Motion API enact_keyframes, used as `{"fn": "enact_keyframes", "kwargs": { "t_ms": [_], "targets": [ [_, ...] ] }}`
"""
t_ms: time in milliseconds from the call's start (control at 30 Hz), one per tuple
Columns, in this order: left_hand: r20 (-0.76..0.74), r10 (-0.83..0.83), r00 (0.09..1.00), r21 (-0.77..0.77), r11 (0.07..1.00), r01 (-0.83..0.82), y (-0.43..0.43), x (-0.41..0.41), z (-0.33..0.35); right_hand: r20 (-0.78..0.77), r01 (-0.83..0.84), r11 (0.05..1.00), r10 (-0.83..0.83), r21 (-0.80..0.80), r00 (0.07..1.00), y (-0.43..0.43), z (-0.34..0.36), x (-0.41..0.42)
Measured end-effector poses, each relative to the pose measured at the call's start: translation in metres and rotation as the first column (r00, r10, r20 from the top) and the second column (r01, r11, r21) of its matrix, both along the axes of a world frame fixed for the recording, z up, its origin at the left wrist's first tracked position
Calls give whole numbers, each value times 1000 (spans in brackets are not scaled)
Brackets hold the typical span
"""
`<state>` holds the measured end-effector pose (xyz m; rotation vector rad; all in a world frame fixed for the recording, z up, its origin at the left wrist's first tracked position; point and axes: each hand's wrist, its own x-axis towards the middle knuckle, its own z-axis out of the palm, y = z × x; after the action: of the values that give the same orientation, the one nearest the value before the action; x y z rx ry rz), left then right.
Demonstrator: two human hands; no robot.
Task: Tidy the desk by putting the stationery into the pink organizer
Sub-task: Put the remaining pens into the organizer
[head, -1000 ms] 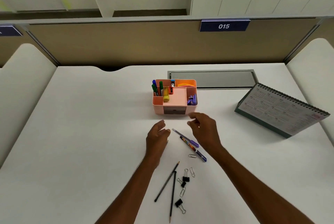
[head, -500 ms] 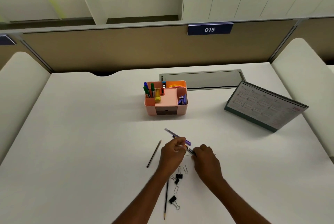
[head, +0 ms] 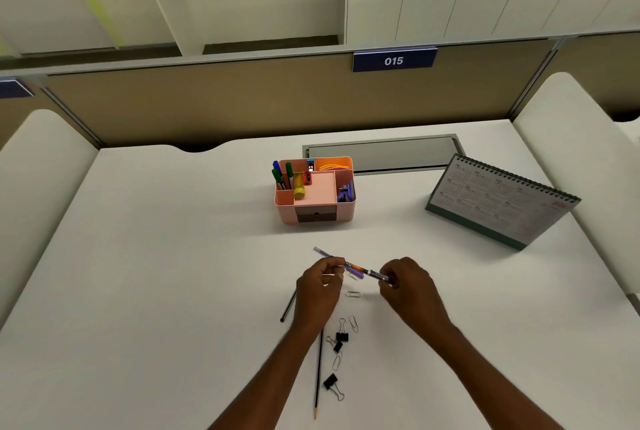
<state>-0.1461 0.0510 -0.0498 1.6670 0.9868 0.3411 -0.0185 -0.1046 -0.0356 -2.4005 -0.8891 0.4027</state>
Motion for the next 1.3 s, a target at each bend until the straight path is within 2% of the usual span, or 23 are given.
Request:
{"fn": "enact_keyframes", "kwargs": {
  "t_ms": [133,233,400,500,633,833,1033,1300],
  "targets": [
    [8,-11,1000,11,1000,11,5,4,-1,-89,121,987,-112,109,990,10,42,24],
    [9,-42,999,53,998,41,7,8,-4,-134,175,952,-145,253,980,26,72,42],
    [-42,-215,976,226,949,219,3,16,-16,-43,166,884,-164,437,985,65,102,72],
    [-133,-294,947,347,881,322,4,18,-22,36,146,870,-184,471,982,92,106,87],
    [-227,-336,914,481,777,406,13,25,-25,110,119,880,-190,460,976,124,101,106],
    [-290,-384,877,564,672,481,24,34,-38,160,51,941,-110,334,981,163,78,121],
    [-308,-404,862,572,645,507,30,38,-46,120,45,975,-73,217,990,191,57,129],
    [-325,-416,849,577,624,527,35,45,-48,95,4,991,-17,136,995,212,49,136]
  ]
}}
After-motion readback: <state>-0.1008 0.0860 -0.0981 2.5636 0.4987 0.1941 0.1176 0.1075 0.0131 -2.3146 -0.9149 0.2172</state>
